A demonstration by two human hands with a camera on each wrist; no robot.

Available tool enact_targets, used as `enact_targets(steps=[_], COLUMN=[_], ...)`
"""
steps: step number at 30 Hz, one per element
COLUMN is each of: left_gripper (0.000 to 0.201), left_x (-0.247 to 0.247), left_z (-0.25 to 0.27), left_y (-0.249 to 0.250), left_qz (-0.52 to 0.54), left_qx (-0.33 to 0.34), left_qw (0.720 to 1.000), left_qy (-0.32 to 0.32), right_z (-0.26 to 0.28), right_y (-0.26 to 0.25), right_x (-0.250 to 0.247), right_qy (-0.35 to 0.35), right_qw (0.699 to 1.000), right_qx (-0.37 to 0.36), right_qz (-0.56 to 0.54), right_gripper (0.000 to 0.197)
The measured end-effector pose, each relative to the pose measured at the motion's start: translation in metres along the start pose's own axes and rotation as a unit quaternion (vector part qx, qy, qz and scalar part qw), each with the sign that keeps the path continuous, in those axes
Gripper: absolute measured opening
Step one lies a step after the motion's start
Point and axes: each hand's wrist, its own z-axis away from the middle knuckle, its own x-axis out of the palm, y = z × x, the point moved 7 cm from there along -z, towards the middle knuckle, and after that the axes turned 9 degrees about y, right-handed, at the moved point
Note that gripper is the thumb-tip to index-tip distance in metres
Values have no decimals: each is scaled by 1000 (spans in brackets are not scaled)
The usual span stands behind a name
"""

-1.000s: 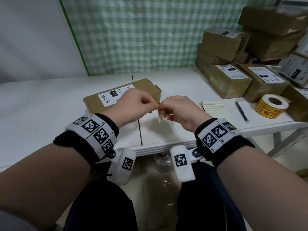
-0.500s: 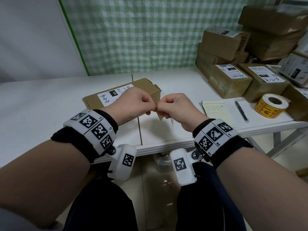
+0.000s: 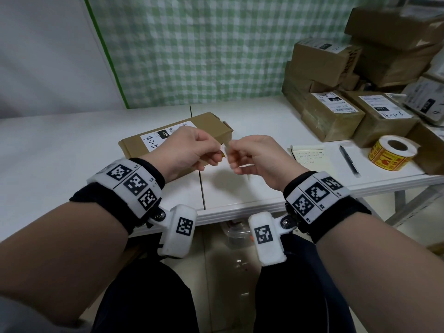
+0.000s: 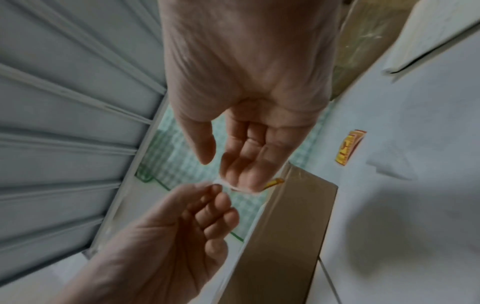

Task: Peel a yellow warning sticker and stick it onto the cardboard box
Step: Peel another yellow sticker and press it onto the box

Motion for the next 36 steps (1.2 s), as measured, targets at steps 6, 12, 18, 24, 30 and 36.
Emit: enact_targets(steps=[6,12,18,24,30,36], left_gripper=[20,18,15,16,18,18], left_x=[5,8,10,8,12,13], left_z=[-1,-4,-4,-7,-9,-8], left_y=[3,1,-2,-4,-2,-5], left_qz=[-103,-133,-26,-63,-113,-123], left_qx=[52,64,26,44,71,58], left_qw=[993,989,999,997,991,991], left_qy=[2,0,-19,-10,-15,-16], right_z=[-3,-4,-8,-8,-9,-8], right_y=[-10,-9,2,4,3,-2], right_x=[6,8,-1,2,7,7], right_qy=[47,55,78,30,36,51], right_qw=[989,979,992,997,988,982], right_qx=[-55,-64,-38,7,-19,-43], right_qz=[133,186,93,76,149,175], right_gripper=[20,11,11,16,18,14])
